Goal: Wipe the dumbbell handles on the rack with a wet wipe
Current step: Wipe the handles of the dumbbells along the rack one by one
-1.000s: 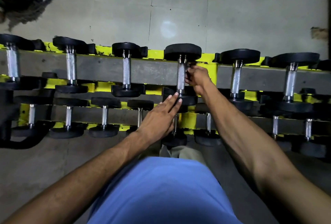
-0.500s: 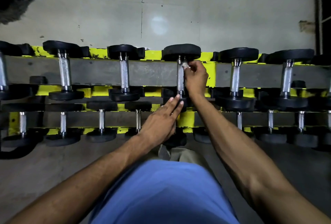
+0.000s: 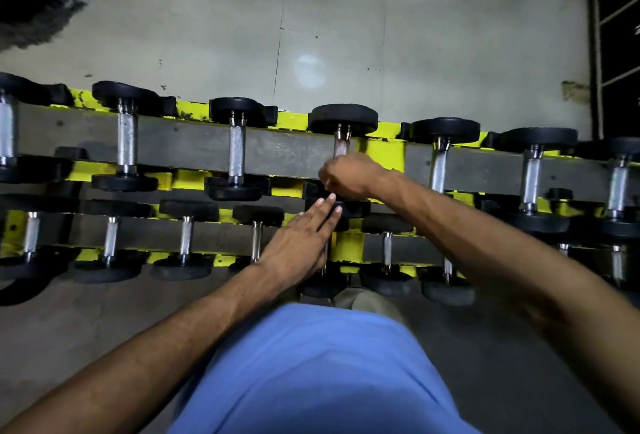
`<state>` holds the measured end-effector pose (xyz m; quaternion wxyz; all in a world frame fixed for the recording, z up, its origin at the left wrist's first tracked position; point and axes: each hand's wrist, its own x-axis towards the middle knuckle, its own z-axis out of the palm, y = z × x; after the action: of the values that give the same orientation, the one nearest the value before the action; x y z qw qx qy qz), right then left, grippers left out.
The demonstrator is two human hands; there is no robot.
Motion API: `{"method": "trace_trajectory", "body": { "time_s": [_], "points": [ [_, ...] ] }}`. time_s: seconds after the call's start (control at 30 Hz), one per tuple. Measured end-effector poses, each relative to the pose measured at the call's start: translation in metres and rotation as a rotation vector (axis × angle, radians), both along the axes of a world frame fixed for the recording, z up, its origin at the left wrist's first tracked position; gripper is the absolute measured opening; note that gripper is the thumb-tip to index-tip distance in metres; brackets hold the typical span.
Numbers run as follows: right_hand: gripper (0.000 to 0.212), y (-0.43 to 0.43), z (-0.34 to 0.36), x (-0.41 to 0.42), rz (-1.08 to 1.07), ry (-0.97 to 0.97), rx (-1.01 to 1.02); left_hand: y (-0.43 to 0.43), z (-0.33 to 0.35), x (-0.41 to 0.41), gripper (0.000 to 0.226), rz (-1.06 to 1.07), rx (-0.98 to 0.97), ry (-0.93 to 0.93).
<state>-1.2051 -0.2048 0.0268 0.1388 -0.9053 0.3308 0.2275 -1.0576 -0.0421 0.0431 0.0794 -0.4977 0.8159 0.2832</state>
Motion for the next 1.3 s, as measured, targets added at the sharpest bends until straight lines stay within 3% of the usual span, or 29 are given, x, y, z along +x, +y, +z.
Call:
{"method": "trace_trajectory", "body": {
  "time_s": [0.03, 0.1, 0.2, 0.27, 0.37, 0.6, 0.73, 0.87, 1.0, 1.17, 1.3],
  "points": [
    [0.014, -0.002, 0.006, 0.003, 0.054, 0.033, 0.074, 0.002, 0.000, -0.001, 0.092, 0.013, -0.002, -0.014],
    [0.008, -0.016, 0.012, 0.002, 0.066, 0.027, 0.015, 0.005, -0.001, -0.005, 0.092, 0.045, 0.000, -0.028],
    [0.010, -0.034, 0.018, -0.011, -0.154, -0.111, -0.161, 0.009, 0.002, -0.016, 0.085, 0.127, -0.004, -0.022],
    [0.014, -0.025, 0.015, -0.015, -0.090, -0.148, -0.049, 0.013, 0.007, -0.025, 0.081, 0.193, -0.006, -0.011],
    [0.017, -0.003, 0.012, -0.009, 0.121, -0.046, 0.141, 0.018, 0.009, -0.036, 0.081, 0.293, 0.013, -0.025],
    [0.022, -0.008, 0.005, 0.032, 0.175, 0.164, 0.145, 0.022, 0.011, -0.053, 0.082, 0.406, 0.034, -0.042],
    [0.023, -0.006, 0.005, 0.004, 0.132, -0.104, 0.095, 0.025, 0.011, -0.056, 0.082, 0.418, 0.032, -0.055],
    [0.010, 0.005, -0.006, -0.041, 0.045, -0.382, 0.042, 0.027, 0.010, -0.059, 0.086, 0.430, 0.032, -0.068],
    [0.008, 0.027, -0.021, -0.053, -0.237, -0.536, 0.006, 0.026, 0.009, -0.059, 0.089, 0.412, 0.022, -0.093],
    [0.012, 0.045, -0.037, -0.054, -0.952, -0.663, 0.299, 0.027, 0.005, -0.058, 0.093, 0.371, -0.039, -0.131],
    [0.007, 0.043, -0.047, -0.051, -1.016, -0.561, 0.391, 0.024, 0.005, -0.061, 0.100, 0.349, -0.040, -0.162]
  ]
}}
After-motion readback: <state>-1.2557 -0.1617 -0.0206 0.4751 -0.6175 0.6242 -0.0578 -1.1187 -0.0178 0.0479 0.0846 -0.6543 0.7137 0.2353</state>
